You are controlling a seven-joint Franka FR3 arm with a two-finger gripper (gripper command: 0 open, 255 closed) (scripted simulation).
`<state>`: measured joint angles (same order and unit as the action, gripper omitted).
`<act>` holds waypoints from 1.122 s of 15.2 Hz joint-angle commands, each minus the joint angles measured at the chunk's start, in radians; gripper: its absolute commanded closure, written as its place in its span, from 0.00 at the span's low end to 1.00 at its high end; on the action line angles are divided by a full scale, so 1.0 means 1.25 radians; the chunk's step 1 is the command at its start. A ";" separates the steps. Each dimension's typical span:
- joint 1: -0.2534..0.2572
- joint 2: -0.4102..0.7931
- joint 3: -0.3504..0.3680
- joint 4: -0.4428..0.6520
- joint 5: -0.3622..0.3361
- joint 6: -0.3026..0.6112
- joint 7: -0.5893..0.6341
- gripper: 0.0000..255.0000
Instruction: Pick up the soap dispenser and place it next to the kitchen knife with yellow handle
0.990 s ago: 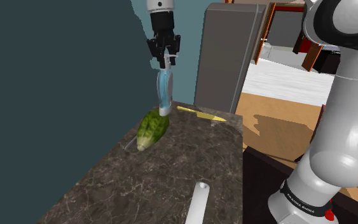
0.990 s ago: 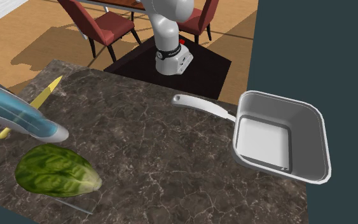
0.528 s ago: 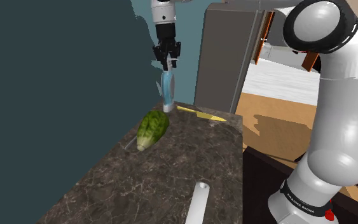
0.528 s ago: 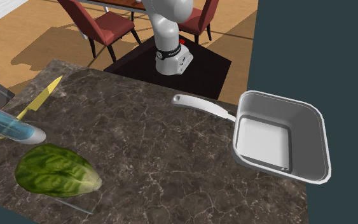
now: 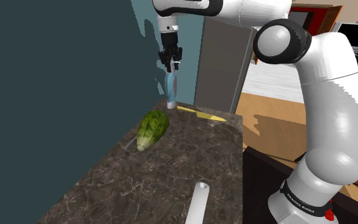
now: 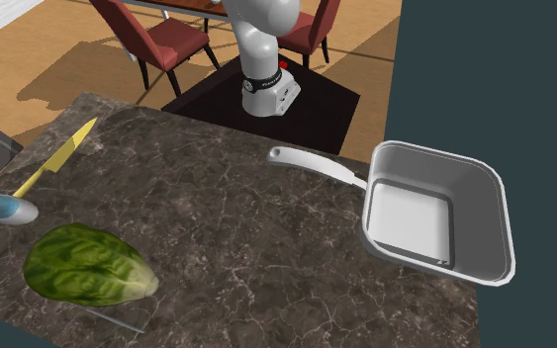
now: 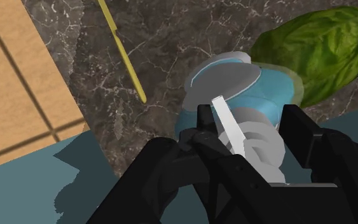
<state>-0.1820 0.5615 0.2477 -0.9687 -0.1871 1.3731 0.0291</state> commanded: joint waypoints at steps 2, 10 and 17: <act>-0.006 0.051 -0.009 0.058 -0.009 -0.004 -0.022 1.00; -0.025 0.012 -0.005 -0.096 -0.002 0.108 -0.012 1.00; -0.034 0.002 -0.005 -0.188 -0.001 0.190 -0.004 1.00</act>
<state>-0.2234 0.5639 0.2411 -1.1880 -0.1878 1.5941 0.0225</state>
